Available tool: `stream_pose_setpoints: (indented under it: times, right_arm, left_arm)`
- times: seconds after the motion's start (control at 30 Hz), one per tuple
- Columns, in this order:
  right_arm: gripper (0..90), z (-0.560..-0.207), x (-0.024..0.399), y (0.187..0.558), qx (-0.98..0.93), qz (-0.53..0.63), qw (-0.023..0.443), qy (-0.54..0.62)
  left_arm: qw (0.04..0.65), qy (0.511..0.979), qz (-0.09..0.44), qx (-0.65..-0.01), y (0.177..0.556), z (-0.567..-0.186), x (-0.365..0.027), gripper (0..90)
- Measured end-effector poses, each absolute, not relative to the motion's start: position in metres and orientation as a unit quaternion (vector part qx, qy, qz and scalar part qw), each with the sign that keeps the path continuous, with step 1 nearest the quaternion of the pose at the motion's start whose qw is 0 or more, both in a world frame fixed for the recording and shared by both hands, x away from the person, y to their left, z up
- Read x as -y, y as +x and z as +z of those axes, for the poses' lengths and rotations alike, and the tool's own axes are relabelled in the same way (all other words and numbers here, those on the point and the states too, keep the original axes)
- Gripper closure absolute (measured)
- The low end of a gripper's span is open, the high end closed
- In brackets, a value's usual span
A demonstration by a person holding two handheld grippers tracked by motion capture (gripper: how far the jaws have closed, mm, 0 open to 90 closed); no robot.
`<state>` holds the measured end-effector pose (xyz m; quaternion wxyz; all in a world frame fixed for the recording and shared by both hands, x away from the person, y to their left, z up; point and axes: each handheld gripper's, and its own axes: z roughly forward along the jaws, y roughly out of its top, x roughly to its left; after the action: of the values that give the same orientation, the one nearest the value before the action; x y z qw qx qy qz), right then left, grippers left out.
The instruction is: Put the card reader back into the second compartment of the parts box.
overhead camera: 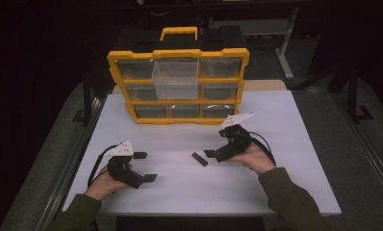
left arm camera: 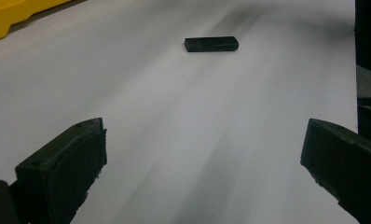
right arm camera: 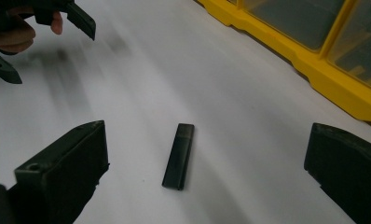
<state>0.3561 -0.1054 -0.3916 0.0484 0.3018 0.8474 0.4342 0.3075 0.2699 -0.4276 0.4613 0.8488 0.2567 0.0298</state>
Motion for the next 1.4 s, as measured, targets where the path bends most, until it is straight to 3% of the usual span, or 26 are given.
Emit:
stream_pose_setpoints:
  times: [1.4]
  right_arm:
    - [0.0,-0.383,0.068,0.377,-0.856,0.434,0.033,0.279]
  left_arm:
    - [0.462,0.848,0.027,-0.260,0.307,-0.427,-0.270,0.0]
